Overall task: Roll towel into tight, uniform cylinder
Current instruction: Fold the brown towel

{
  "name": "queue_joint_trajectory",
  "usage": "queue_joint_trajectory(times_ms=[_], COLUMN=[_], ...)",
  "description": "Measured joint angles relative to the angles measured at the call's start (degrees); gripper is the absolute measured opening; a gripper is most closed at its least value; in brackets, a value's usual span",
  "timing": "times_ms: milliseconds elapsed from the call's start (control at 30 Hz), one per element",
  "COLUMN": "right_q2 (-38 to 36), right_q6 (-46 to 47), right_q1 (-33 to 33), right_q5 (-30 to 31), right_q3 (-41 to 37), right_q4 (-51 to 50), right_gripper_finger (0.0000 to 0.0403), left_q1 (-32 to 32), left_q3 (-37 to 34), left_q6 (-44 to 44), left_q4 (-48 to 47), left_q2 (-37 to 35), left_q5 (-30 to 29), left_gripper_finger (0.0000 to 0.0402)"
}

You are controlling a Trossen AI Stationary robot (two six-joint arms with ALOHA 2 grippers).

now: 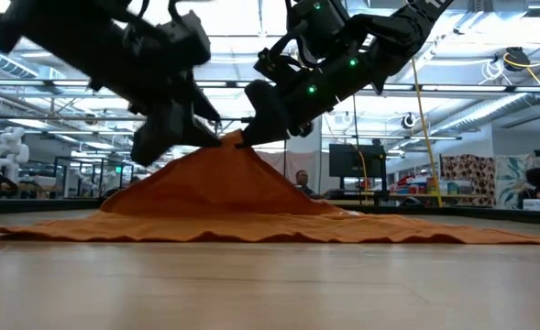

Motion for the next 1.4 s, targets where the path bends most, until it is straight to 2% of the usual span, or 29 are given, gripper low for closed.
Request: queue_joint_trajectory(times_ms=[67, 233, 367, 467, 667, 867, 1200, 1267, 1400], right_q2=[0.0, 0.0, 0.0, 0.0, -0.02, -0.02, -0.02, -0.02, -0.02], right_q6=[0.0, 0.11, 1.14, 1.44, 1.46, 1.46, 2.6, 2.97, 3.33], right_q1=[0.0, 0.04, 0.04, 0.17, 0.27, 0.26, 0.26, 0.26, 0.26], right_q5=[-0.52, -0.91, -3.47, -3.55, -3.55, -3.54, -3.53, -3.52, -3.51], right_q3=[0.0, 0.0, 0.0, 0.0, 0.0, 0.0, 0.0, 0.0, 0.0], right_q4=[-0.07, -0.34, -0.85, -1.05, -1.29, -1.34, -1.19, -1.11, -0.95], right_gripper_finger=[0.0, 0.0, 0.0, 0.0, 0.0, 0.0, 0.0, 0.0, 0.0], left_q1=[0.04, 0.84, 2.21, 3.45, 7.41, 9.6, 5.52, 5.11, 5.24], left_q3=[0.0, 0.0, 0.0, 0.0, 0.0, 0.0, -0.04, -0.02, -0.02], left_q6=[0.01, 0.22, 0.47, 0.25, -2.46, -3.2, -11.42, -12.05, -12.06], left_q4=[-0.7, -0.99, -3.82, -5.56, -5.8, -7.79, -6.34, -5.39, -3.45], left_q2=[0.75, -0.49, -3.72, -6.69, -9.54, -9.51, -8.23, -7.3, -4.25], left_q5=[-3.19, -4.12, -4.5, -1.32, 12.29, 13.62, 13.89, 11.96, 11.79], left_gripper_finger=[0.0235, 0.0235, 0.0235, 0.0235, 0.0235, 0.0235, 0.0235, 0.0235, 0.0235])
